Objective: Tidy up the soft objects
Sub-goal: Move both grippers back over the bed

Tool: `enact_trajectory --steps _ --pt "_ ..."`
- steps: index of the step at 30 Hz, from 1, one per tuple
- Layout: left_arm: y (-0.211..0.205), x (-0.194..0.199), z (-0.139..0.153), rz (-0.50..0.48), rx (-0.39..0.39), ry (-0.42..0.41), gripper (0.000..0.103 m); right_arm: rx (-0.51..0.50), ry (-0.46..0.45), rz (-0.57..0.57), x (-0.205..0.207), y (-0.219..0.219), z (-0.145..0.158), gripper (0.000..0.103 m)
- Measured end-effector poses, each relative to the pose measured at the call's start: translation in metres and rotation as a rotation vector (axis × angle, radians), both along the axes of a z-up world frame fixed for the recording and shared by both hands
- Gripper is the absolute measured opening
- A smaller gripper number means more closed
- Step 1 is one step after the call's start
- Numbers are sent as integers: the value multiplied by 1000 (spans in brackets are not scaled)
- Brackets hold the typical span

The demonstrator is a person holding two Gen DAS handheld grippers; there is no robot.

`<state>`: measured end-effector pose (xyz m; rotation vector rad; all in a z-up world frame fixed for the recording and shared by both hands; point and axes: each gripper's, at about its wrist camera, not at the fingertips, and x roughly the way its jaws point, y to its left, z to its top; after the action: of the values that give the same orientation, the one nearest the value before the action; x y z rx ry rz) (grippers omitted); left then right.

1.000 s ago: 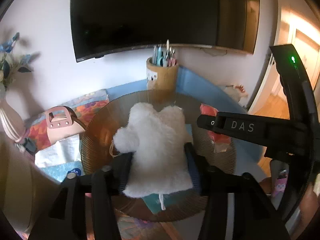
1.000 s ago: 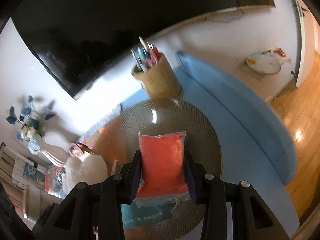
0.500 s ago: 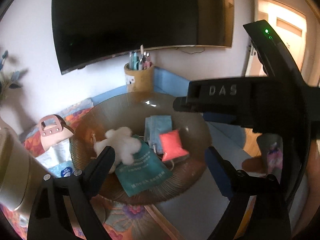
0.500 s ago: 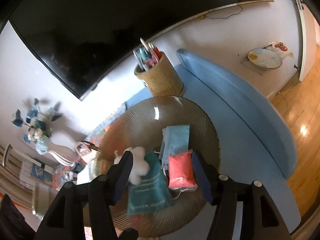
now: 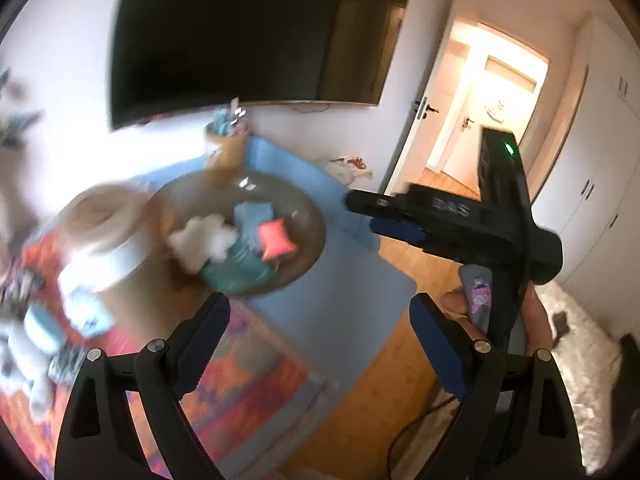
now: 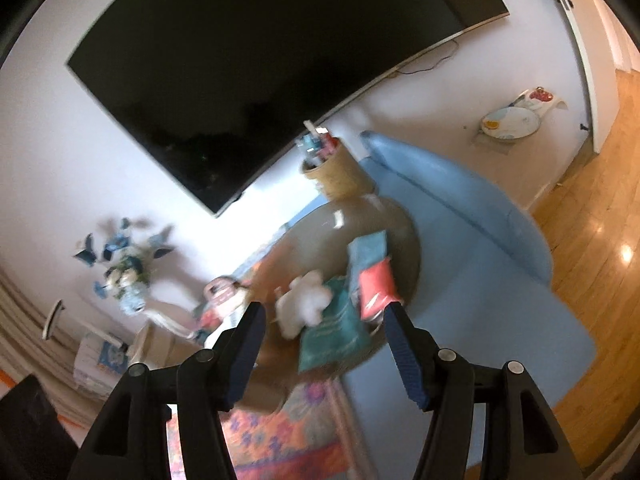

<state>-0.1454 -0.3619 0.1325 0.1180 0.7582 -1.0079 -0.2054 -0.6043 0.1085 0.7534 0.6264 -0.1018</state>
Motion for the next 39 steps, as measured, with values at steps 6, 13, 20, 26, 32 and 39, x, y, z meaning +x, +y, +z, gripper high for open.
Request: enact_trajectory --steps 6,13,20,26,32,39 --pt "119 33 -6 140 -25 110 91 -107 0 136 -14 76 6 60" --pt "263 70 35 420 57 -102 92 -233 -24 385 4 201 20 60" --pt "356 132 -22 647 122 -75 98 -328 49 582 57 339 -18 87" --pt "362 163 -95 600 153 -24 98 -436 237 484 111 375 -81 87" --pt "337 192 -129 593 296 -99 98 -462 315 411 150 368 -123 87" --pt "326 216 -138 539 307 -107 98 -475 314 408 166 368 -137 87"
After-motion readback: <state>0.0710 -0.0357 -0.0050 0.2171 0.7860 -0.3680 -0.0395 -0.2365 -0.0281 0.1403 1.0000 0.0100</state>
